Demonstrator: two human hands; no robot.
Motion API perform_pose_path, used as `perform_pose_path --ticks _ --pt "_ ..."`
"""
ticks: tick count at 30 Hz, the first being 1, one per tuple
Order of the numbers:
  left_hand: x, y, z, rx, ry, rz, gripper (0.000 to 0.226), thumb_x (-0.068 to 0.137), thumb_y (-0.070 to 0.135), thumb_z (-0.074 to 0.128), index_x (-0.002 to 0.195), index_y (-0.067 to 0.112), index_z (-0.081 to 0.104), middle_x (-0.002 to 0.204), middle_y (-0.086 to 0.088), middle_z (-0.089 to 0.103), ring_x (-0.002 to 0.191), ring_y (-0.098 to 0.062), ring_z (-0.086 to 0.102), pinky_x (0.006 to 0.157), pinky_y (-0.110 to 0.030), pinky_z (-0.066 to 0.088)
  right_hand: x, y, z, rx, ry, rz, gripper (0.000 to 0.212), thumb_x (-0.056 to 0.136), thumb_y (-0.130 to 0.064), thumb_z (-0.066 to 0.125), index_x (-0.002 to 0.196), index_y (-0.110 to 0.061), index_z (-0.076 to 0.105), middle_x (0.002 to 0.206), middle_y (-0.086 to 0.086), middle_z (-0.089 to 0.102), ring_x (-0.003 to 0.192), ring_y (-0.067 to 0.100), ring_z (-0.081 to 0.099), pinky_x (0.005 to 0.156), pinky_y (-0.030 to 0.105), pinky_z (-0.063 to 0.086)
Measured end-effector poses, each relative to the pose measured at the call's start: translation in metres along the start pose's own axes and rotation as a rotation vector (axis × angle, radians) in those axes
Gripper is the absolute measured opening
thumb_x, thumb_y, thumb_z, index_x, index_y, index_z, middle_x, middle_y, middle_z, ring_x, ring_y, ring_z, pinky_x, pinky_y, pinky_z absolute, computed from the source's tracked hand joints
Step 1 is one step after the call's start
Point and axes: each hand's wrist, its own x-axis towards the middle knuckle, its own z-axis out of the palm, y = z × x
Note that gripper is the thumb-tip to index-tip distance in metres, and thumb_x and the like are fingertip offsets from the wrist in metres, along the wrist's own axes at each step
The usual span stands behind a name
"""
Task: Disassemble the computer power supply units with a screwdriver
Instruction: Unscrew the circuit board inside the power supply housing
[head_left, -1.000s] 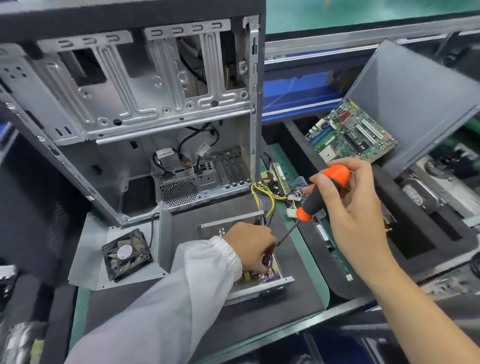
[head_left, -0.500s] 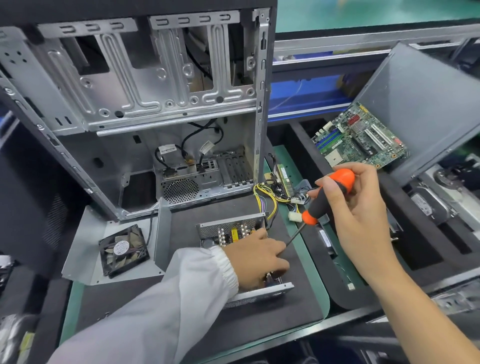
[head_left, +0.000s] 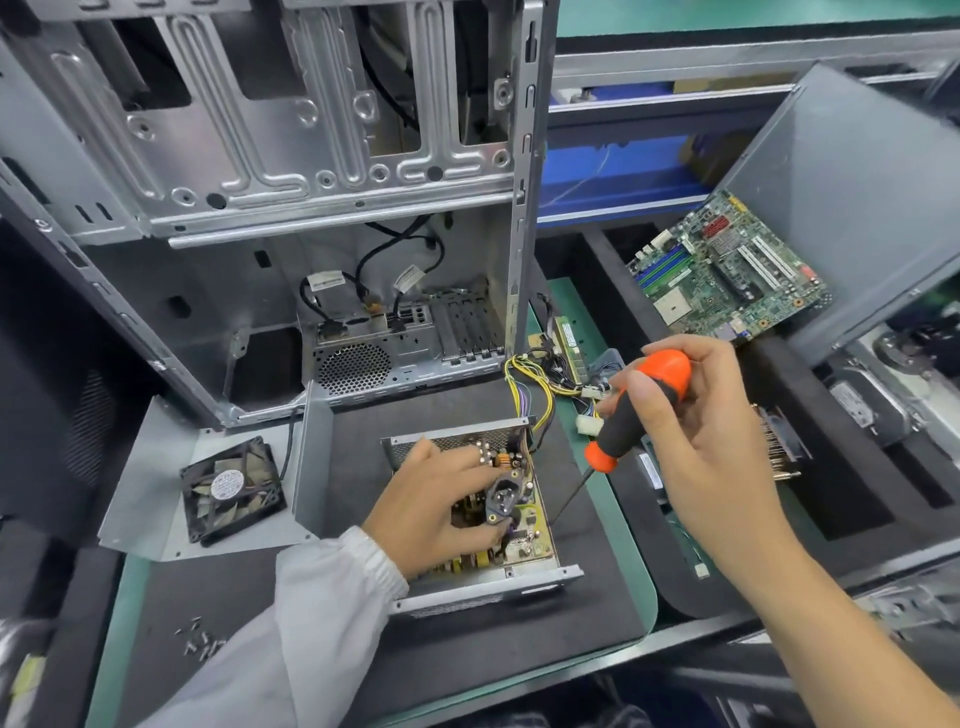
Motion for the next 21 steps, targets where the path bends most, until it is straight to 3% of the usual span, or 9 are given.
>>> perform_pose_path --ticks 4,10,21 --pt "-0.005 0.001 0.012 -0.089 0.134 -0.063 0.024 0.075 0.039 0.067 0.09 0.019 0.069 0.072 0.015 0.032 0.07 -0.001 0.024 0.071 -0.027 0.025 -0.004 0.002 0.006 -0.012 -0.038 -0.011 0.018 0.089 -0.04 0.056 0.103 -0.033 0.047 0.09 -0.002 0.065 0.082 0.018 0.071 0.069 0.032 0.058" --pt "-0.006 0.001 0.012 -0.143 0.141 -0.089 0.028 0.073 0.036 0.068 0.092 0.016 0.07 0.073 0.018 0.032 0.07 -0.002 0.027 0.073 -0.026 0.025 -0.012 0.01 0.009 -0.111 -0.081 0.013 0.02 0.087 -0.048 0.056 0.102 -0.037 0.046 0.093 -0.001 0.064 0.082 0.024 0.068 0.076 0.05 0.054" --pt "-0.005 0.006 0.008 -0.16 0.115 -0.116 0.027 0.071 0.034 0.067 0.09 0.014 0.071 0.071 0.012 0.034 0.069 -0.004 0.026 0.073 -0.025 0.024 -0.016 0.01 0.011 -0.163 -0.115 -0.01 0.02 0.087 -0.049 0.053 0.102 -0.04 0.044 0.098 0.002 0.062 0.088 0.026 0.066 0.076 0.047 0.053"
